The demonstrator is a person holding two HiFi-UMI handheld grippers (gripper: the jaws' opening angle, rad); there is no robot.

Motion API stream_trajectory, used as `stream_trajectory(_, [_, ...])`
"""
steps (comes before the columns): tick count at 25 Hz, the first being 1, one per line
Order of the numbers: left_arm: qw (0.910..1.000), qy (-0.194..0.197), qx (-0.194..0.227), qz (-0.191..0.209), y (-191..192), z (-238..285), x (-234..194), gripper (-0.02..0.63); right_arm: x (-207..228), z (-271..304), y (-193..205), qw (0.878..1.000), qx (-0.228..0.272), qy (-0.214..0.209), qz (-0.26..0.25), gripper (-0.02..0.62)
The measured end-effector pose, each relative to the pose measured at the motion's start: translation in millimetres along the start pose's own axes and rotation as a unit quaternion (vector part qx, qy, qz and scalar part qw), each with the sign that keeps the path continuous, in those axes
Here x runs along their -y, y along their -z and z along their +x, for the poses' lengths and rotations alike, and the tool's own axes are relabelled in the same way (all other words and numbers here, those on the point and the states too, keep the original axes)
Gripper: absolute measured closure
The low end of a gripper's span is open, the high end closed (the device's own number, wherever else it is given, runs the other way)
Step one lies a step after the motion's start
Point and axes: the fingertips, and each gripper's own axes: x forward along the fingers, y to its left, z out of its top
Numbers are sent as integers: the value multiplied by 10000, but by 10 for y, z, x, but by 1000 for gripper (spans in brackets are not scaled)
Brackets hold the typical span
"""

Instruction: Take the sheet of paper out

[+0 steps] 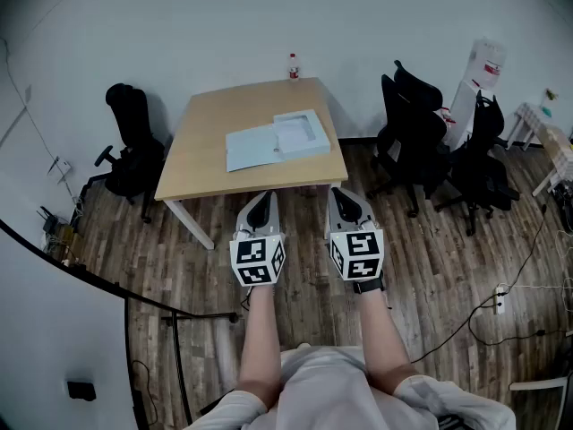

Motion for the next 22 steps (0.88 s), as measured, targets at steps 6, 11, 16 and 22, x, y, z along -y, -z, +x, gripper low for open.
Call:
stream_trajectory(6, [9996,226,66,-132,30,-119,-82,597,-173,47,41,9996,93,220,174,583])
stream_trajectory(11, [9994,332,20,-105,116,-149,-201,597,-321,132,136,9989,86,249,387,583])
stream_trajectory(16, [9997,172,73,-168,112,-189,-363,597,-359,169,105,9989,76,306,337,583])
stream_trajectory(22, [9998,39,44,-215,293,39,-542,597,-541,490,294,9999,-34,35,-110,583])
